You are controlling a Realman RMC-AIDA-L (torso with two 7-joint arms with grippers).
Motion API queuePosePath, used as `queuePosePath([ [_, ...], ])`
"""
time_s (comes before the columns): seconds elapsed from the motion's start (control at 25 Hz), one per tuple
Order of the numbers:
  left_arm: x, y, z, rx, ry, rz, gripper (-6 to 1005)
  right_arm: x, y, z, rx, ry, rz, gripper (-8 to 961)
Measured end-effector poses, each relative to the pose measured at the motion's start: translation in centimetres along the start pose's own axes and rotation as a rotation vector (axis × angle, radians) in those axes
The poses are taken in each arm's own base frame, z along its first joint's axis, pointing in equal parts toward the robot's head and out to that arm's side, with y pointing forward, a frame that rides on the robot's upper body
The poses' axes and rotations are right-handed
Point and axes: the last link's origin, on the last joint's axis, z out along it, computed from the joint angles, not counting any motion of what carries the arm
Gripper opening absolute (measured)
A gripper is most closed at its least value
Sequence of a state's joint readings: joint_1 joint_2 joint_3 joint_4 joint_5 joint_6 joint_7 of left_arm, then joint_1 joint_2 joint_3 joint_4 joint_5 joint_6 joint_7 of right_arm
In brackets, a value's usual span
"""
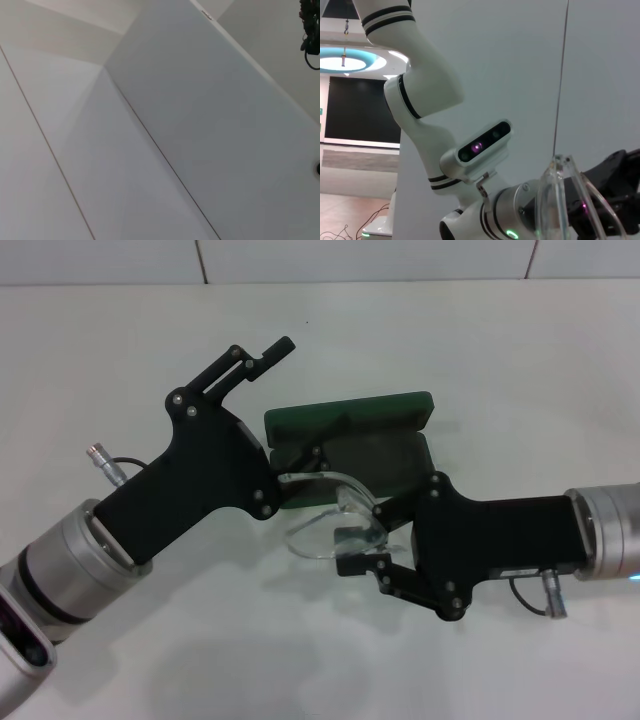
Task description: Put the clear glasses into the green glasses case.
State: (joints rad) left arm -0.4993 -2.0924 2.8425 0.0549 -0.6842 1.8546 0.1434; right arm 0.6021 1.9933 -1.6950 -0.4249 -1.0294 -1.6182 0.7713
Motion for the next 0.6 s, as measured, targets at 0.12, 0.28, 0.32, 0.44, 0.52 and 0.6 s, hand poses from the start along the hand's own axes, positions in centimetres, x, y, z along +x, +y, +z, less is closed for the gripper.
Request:
queuePosePath([
  [0.12,0.0,0.0,0.0,0.0,0.0,0.0,652,0.1,0.0,-0.3,0.003,0.005,0.01,159],
  [0.28,-0.1,0.0,-0.1,0.001,-0.007,0.002,652,0.2,0.2,-0.7,-0.012,0.018,0.016,160],
  [0.32,-0.1,0.0,-0.1,0.002,-0.01,0.003,652,0.2,0.3,-0.8,-0.016,0.021,0.019,160],
  [0.44,-0.2,-0.1,-0.1,0.003,-0.013,0.004,652,0.1,0.3,-1.1,-0.024,0.024,0.042,161],
  [0.52,-0.2,-0.1,-0.1,0.003,-0.016,0.005,652,0.0,0.4,-1.2,-0.031,0.019,0.061,161],
  [0.6,-0.3,-0.1,-0.1,0.003,-0.019,0.008,652,-0.5,0.5,-1.3,-0.055,0.001,0.095,162],
])
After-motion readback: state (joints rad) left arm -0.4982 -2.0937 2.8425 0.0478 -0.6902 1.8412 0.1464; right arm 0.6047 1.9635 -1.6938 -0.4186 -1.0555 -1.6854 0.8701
